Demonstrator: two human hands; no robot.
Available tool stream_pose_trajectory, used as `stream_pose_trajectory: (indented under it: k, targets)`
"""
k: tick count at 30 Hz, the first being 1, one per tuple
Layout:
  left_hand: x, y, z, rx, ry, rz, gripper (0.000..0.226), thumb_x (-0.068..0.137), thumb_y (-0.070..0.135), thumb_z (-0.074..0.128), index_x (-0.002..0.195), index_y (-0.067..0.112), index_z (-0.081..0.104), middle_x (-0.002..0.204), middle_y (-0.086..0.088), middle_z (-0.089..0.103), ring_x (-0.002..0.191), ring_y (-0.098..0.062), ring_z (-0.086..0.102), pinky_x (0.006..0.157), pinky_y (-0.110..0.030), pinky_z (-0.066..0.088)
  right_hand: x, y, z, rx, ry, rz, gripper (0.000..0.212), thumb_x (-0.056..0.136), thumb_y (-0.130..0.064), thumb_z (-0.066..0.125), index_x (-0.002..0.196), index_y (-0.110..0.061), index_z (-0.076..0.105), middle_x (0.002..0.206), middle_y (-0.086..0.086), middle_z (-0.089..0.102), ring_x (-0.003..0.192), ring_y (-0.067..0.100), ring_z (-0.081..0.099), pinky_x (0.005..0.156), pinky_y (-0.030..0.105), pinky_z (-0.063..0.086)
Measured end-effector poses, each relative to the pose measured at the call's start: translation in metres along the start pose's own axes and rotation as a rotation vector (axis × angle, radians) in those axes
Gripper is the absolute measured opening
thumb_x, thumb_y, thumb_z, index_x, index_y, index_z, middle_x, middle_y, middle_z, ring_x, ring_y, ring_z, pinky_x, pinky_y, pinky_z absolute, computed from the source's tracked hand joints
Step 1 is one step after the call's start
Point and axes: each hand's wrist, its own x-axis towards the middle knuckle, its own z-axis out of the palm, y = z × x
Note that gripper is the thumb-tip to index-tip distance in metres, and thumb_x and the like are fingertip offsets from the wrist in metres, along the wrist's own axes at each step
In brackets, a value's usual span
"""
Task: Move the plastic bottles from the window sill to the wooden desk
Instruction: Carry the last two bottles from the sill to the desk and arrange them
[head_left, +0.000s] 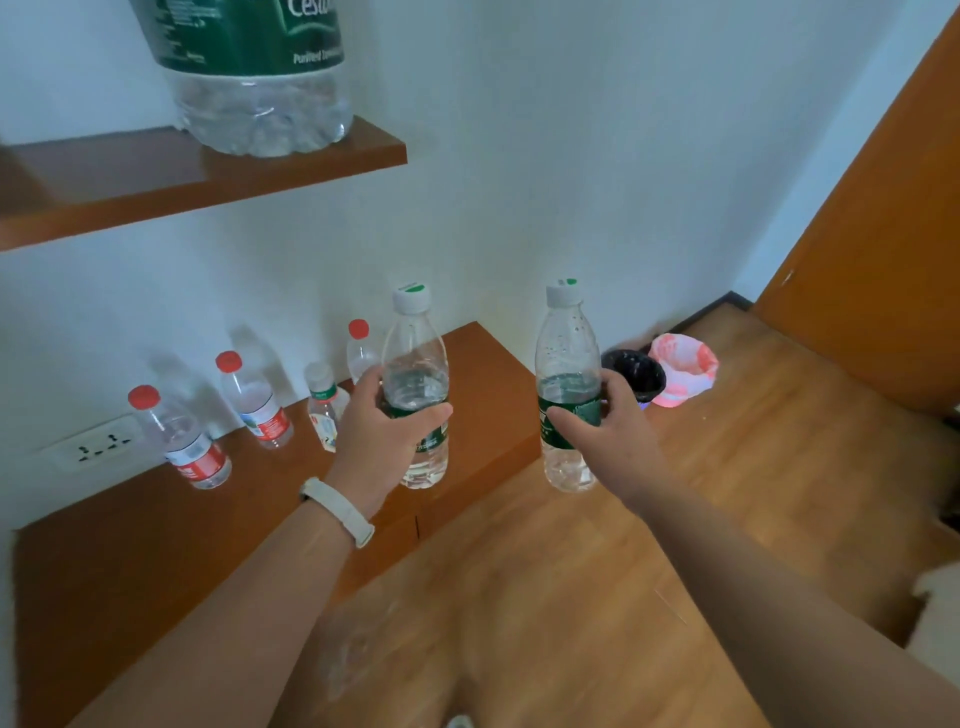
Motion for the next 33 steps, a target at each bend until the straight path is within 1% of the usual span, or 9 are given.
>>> stream_pose_trajectory:
  k: [2,7,15,18,21,23,27,30,33]
  targets:
    - [0.022,0.002,0.002,0.013,0.010,0.006,0.055,0.076,0.028,0.085,0.121,0.031,0.055,0.111,0.009,0.067,0.104,-0.014,0.065,0.090,-0.040,0.057,0.020,-0.002,0.005,-0.014,0.001,0.005,0.056,0.080,-0.034,0.076,0.127,-0.028,0.046,0.107,-0.015,0.061,0.095,0.001,0.062,0.080,0.023,0.053]
    - [0.060,0.000,0.009,0.050,0.017,0.016,0.058,0.077,0.032,0.084,0.126,0.032,0.052,0.116,0.011,0.064,0.109,-0.013,0.062,0.091,-0.038,0.057,0.063,0.003,0.007,0.011,0.007,0.033,0.055,0.079,-0.034,0.076,0.126,-0.028,0.047,0.107,-0.012,0.062,0.095,0.003,0.063,0.082,0.027,0.054]
    - [0.108,-0.006,0.033,0.099,0.044,-0.042,0.061,0.072,0.035,0.086,0.123,0.035,0.053,0.114,0.011,0.065,0.105,-0.014,0.064,0.092,-0.043,0.057,0.136,0.014,0.015,0.082,-0.058,0.026,0.049,0.081,-0.026,0.076,0.121,-0.023,0.048,0.106,-0.009,0.062,0.093,0.002,0.062,0.071,0.017,0.048]
    - [0.128,-0.008,0.047,0.106,0.071,-0.070,0.060,0.067,0.039,0.087,0.118,0.037,0.055,0.110,0.011,0.068,0.102,-0.014,0.066,0.090,-0.044,0.058,0.176,0.025,0.019,0.082,-0.103,0.023,0.050,0.080,-0.027,0.076,0.122,-0.023,0.048,0.107,-0.007,0.063,0.094,0.004,0.062,0.070,0.019,0.048]
    - [0.154,-0.008,0.066,0.103,0.135,-0.098,0.062,0.056,0.046,0.086,0.111,0.038,0.058,0.102,0.010,0.071,0.095,-0.013,0.070,0.085,-0.044,0.060,0.222,0.036,0.021,0.085,-0.198,0.015,0.051,0.081,-0.029,0.076,0.122,-0.024,0.047,0.110,-0.006,0.061,0.096,0.007,0.062,0.076,0.024,0.052]
    - [0.172,-0.007,0.082,0.114,0.173,-0.124,0.067,0.053,0.049,0.084,0.113,0.034,0.058,0.100,0.007,0.071,0.093,-0.016,0.070,0.084,-0.045,0.059,0.253,0.039,0.018,0.061,-0.249,-0.005,0.050,0.081,-0.030,0.076,0.121,-0.023,0.047,0.108,-0.007,0.061,0.095,0.006,0.061,0.073,0.022,0.051]
    - [0.204,0.001,0.118,0.140,0.229,-0.193,0.065,0.063,0.038,0.088,0.118,0.029,0.055,0.104,0.003,0.069,0.095,-0.017,0.069,0.086,-0.044,0.059,0.311,0.043,0.002,0.024,-0.332,-0.043,0.046,0.082,-0.031,0.075,0.118,-0.025,0.047,0.105,-0.011,0.060,0.090,0.000,0.060,0.063,0.013,0.046]
    - [0.223,0.005,0.139,0.175,0.288,-0.199,0.067,0.066,0.035,0.088,0.122,0.028,0.052,0.106,0.004,0.067,0.098,-0.017,0.068,0.085,-0.041,0.060,0.352,0.050,-0.007,0.024,-0.401,-0.061,0.047,0.082,-0.032,0.075,0.119,-0.026,0.047,0.107,-0.012,0.059,0.094,0.003,0.060,0.065,0.014,0.047]
    - [0.236,0.007,0.156,0.183,0.377,-0.212,0.060,0.070,0.027,0.088,0.119,0.027,0.052,0.105,0.002,0.067,0.097,-0.020,0.068,0.087,-0.043,0.059,0.384,0.058,-0.008,0.018,-0.475,-0.070,0.047,0.082,-0.031,0.075,0.119,-0.028,0.046,0.107,-0.015,0.057,0.095,0.003,0.058,0.066,0.014,0.047]
